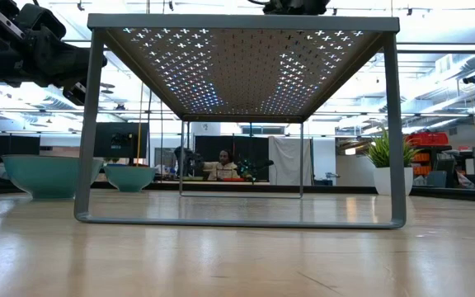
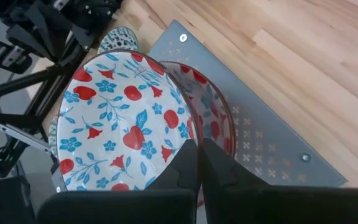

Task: Pick & Place Mini bowls
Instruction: Put the red bowl on top of the red bowl on the shelf

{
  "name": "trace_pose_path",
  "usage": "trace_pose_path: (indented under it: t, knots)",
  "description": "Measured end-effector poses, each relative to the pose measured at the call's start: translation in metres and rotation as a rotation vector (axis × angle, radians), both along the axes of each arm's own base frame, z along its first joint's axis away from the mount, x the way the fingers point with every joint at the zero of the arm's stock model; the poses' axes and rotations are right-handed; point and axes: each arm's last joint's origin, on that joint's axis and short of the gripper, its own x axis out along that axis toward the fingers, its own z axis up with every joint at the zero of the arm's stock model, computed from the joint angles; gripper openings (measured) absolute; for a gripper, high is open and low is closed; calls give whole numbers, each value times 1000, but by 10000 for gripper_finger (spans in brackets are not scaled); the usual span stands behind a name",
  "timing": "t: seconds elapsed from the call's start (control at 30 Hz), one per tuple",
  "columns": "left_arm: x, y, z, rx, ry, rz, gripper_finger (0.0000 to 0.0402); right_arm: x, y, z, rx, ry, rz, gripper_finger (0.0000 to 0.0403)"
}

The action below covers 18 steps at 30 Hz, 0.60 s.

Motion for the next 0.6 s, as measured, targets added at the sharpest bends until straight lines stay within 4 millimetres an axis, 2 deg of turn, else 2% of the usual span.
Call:
trace_pose_path:
  t: [0.6]
  knots:
    - [0,0,0,0,0,0,32,7,0,-12,4,51,15,0]
